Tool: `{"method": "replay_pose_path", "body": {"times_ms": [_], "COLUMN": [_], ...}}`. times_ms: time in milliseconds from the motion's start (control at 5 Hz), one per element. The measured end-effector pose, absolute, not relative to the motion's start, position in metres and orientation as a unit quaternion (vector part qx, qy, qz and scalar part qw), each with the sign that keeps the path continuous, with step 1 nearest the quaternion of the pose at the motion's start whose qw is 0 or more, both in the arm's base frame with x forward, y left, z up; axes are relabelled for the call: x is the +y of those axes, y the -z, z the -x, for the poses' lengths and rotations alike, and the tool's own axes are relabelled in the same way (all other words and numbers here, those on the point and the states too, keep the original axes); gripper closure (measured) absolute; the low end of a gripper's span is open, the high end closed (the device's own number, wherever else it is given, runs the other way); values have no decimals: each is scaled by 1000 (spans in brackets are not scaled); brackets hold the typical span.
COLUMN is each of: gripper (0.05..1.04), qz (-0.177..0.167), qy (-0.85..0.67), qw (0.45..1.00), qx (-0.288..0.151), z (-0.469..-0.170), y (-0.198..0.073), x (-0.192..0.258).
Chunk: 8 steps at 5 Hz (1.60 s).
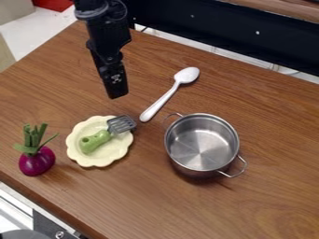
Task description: Move the green stapula in to the silver pot.
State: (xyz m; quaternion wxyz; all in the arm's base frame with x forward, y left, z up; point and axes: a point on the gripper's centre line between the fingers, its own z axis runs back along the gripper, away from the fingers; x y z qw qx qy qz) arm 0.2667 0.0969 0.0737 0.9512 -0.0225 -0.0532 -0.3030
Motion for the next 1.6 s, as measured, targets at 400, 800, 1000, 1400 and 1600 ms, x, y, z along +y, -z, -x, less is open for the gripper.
{"method": "replay_pose_path", "body": {"times_ms": [400,800,1000,1400,1600], "gripper": [85,85,85,85,85], "qz": [-9,-4,6,17,8], "qy": [327,345,351,328,324], "qw": [944,938,936,944,945], "qx": [-40,-30,-23,-41,-38], "z": [-251,-235,-226,-221,-220], "y": [-52,-37,-27,-16,-10], "x": [114,126,122,111,102]}}
